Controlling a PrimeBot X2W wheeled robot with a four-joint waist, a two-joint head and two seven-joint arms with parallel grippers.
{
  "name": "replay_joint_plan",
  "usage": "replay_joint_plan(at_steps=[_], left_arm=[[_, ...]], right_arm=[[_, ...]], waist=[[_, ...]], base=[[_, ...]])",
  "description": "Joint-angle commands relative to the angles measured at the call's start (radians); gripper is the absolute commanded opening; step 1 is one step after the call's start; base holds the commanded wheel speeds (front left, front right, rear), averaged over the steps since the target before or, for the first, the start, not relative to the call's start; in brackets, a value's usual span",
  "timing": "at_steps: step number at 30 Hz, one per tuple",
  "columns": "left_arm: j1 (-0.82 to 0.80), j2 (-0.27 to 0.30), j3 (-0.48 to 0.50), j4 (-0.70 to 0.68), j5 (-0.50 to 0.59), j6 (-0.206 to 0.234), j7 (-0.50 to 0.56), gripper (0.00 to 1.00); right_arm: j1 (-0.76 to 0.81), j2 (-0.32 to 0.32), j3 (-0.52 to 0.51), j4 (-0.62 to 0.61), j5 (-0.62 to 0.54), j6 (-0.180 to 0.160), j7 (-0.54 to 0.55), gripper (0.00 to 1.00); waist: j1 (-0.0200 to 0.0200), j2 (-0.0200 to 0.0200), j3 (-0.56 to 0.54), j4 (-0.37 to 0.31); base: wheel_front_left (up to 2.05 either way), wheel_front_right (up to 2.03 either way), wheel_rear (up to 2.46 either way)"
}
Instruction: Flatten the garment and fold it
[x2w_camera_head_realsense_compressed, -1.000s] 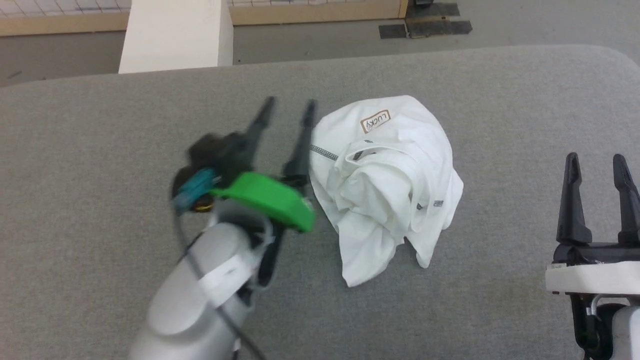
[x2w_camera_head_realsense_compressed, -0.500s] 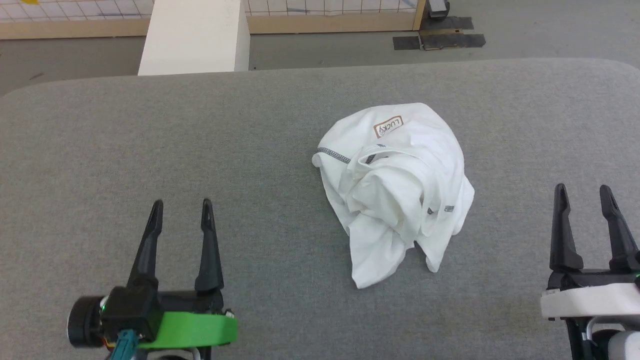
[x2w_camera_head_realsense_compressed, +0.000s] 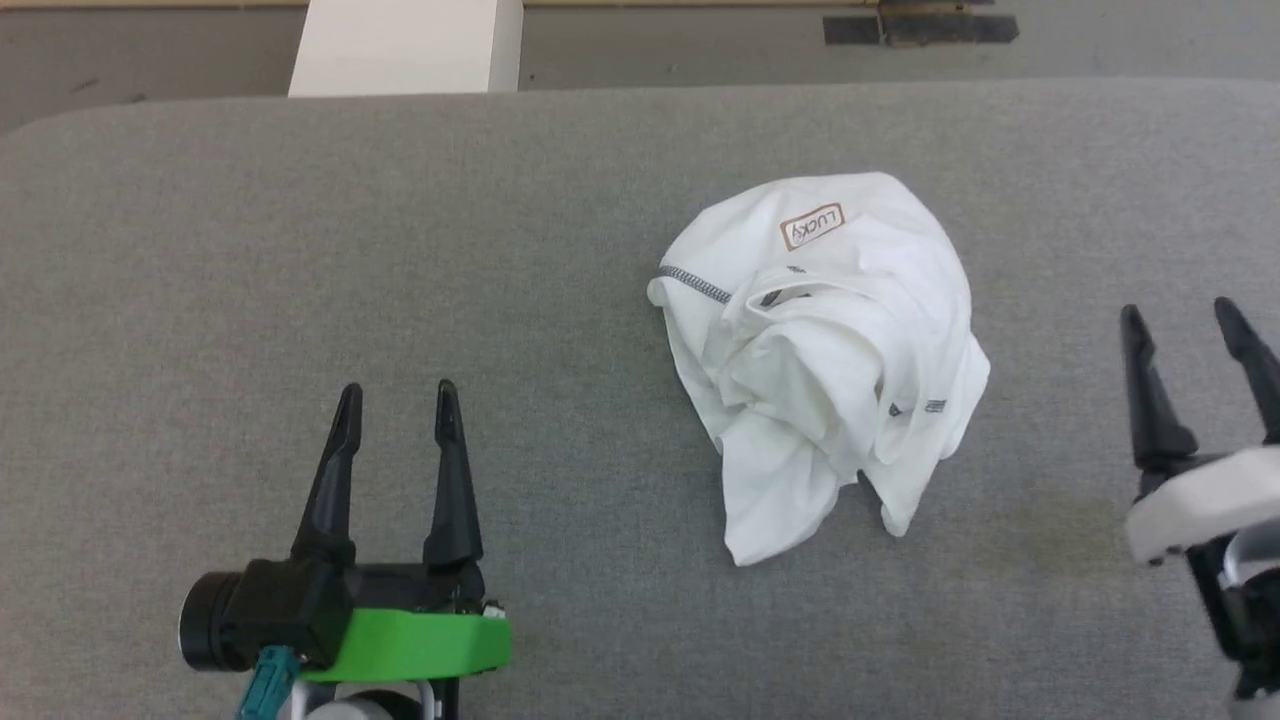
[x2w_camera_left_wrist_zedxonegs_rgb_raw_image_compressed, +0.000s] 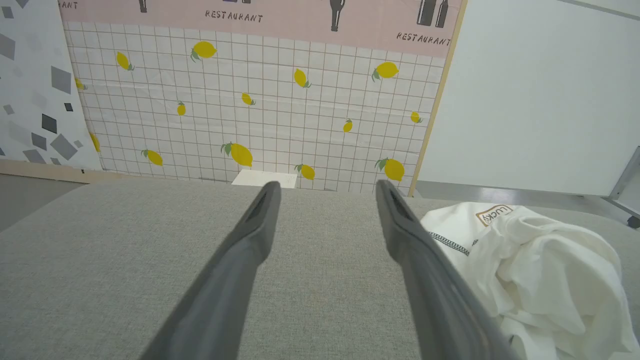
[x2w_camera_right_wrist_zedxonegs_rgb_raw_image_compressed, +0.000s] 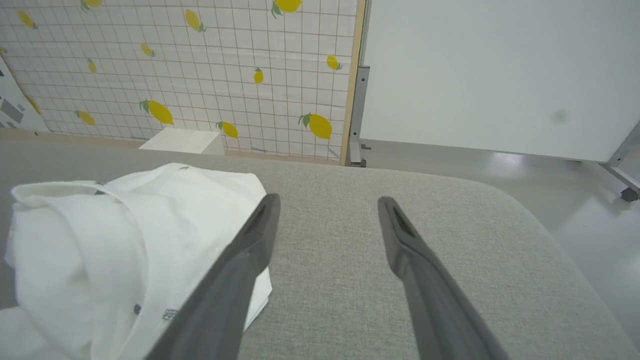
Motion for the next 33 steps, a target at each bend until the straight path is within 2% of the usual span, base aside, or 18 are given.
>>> replay_joint_plan(at_steps=[1, 5, 11, 16, 22, 23, 24, 25, 29, 33], left_arm=[[-0.025, -0.014, 0.006, 0.005, 0.016, -0.011, -0.004, 1.0], [-0.046, -0.039, 0.015, 0.018, 0.025, -0.037, -0.004, 1.0], [-0.075, -0.055, 0.009, 0.034, 0.035, -0.061, -0.004, 1.0], [-0.094, -0.058, 0.001, 0.044, 0.037, -0.068, -0.004, 1.0], [-0.105, -0.059, -0.017, 0.048, 0.023, -0.059, -0.004, 1.0], [-0.105, -0.059, -0.019, 0.049, 0.023, -0.057, -0.004, 1.0], [-0.105, -0.059, -0.02, 0.051, 0.023, -0.055, -0.004, 1.0], [-0.105, -0.059, -0.02, 0.052, 0.024, -0.053, -0.004, 1.0], [-0.094, -0.059, -0.008, 0.055, 0.028, -0.046, -0.004, 1.0], [-0.07, -0.059, 0.015, 0.057, 0.026, -0.048, -0.004, 1.0]], right_arm=[[-0.026, -0.028, 0.016, 0.009, 0.026, -0.002, 0.054, 1.0], [-0.061, -0.129, 0.088, 0.033, 0.09, -0.002, 0.193, 1.0], [-0.083, -0.236, 0.191, 0.069, 0.163, -0.002, 0.3, 1.0], [-0.103, -0.274, 0.249, 0.104, 0.189, -0.002, 0.317, 1.0], [-0.121, -0.274, 0.294, 0.202, 0.182, -0.002, 0.314, 1.0], [-0.123, -0.273, 0.301, 0.217, 0.18, -0.002, 0.315, 0.67], [-0.126, -0.269, 0.302, 0.232, 0.18, -0.002, 0.309, 0.14], [-0.13, -0.267, 0.302, 0.241, 0.179, -0.002, 0.304, 0.0], [-0.161, -0.27, 0.291, 0.233, 0.176, -0.002, 0.27, 0.0], [-0.221, -0.302, 0.213, 0.175, 0.156, -0.002, 0.237, 0.0]], waist=[[0.0, 0.0, 0.045, 0.02], [0.0, 0.0, 0.09, 0.043], [0.0, 0.0, 0.137, 0.083], [0.0, 0.0, 0.163, 0.115], [0.0, 0.0, 0.172, 0.145], [0.0, 0.0, 0.171, 0.148], [0.0, 0.0, 0.168, 0.15], [0.0, 0.0, 0.164, 0.15], [0.0, 0.0, 0.13, 0.135], [0.0, 0.0, 0.063, 0.103]], base=[[0.0, 0.0, 0.0], [0.0, 0.0, 0.0], [0.0, 0.0, 0.0], [0.0, 0.0, 0.0], [0.0, 0.0, 0.0], [0.0, 0.0, 0.0], [0.0, 0.0, 0.0], [0.0, 0.0, 0.0], [0.0, 0.0, 0.0], [0.0, 0.0, 0.0]])
